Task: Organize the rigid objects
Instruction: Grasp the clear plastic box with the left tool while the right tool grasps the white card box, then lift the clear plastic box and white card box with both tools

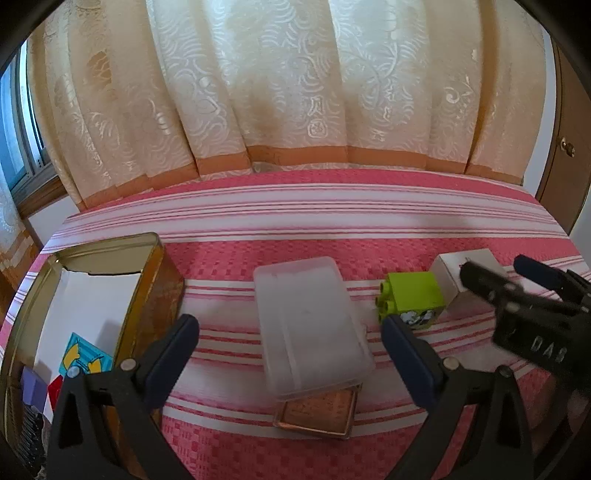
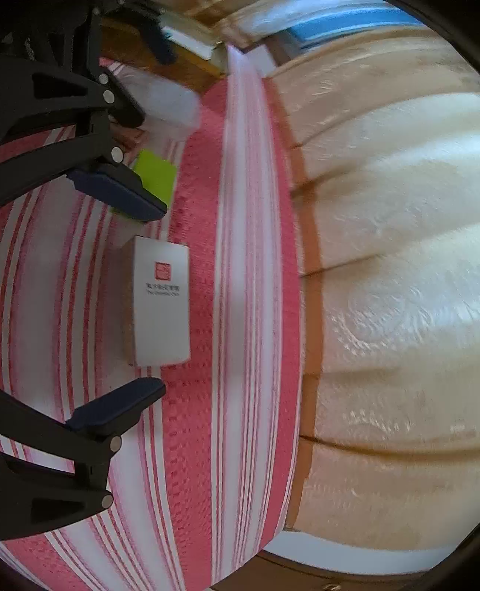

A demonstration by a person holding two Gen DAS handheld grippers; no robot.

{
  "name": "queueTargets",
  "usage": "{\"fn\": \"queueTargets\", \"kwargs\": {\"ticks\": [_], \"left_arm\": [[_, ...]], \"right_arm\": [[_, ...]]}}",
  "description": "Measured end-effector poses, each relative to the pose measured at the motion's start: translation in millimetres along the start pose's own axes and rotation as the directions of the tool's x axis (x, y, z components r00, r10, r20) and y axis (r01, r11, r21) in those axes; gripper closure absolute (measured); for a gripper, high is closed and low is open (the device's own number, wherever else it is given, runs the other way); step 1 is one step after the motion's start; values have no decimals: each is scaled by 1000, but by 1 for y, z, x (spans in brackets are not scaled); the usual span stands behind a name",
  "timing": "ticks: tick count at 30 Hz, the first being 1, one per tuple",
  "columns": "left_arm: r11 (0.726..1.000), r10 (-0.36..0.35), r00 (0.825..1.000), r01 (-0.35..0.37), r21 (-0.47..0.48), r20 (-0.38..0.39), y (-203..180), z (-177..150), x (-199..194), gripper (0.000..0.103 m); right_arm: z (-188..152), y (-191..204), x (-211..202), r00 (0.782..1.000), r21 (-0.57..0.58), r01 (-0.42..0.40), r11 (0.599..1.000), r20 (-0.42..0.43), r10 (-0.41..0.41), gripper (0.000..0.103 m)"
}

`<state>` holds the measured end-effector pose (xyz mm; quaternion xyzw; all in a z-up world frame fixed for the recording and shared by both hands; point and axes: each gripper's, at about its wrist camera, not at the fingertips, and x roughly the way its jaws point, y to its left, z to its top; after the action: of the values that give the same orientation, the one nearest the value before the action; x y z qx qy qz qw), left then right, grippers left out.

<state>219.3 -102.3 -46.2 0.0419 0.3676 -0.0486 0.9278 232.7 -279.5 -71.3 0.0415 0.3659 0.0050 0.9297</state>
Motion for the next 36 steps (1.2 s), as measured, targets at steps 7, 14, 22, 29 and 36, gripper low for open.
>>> {"fn": "queueTargets", "kwargs": {"ticks": [7, 14, 22, 29, 36], "left_arm": [[1000, 7, 1000, -7, 4, -10, -1, 0, 6, 3], [1000, -28, 999, 27, -12, -34, 1, 1, 14, 26], [998, -53, 998, 53, -14, -25, 1, -2, 12, 48], [998, -53, 998, 53, -32, 18, 6, -7, 0, 49], [999, -27, 995, 31, -40, 93, 8, -17, -22, 49]], "right_arm": [[0, 4, 15, 998, -7, -12, 1000, -69, 12, 14], [-3, -2, 29, 990, 18, -23, 1000, -142, 25, 22], [-4, -9, 7, 999, 40, -32, 999, -41, 33, 22], [-8, -8, -22, 996, 38, -23, 999, 89, 19, 22], [-17, 6, -52, 979, -14, 0, 1000, 202, 3, 22]]}}
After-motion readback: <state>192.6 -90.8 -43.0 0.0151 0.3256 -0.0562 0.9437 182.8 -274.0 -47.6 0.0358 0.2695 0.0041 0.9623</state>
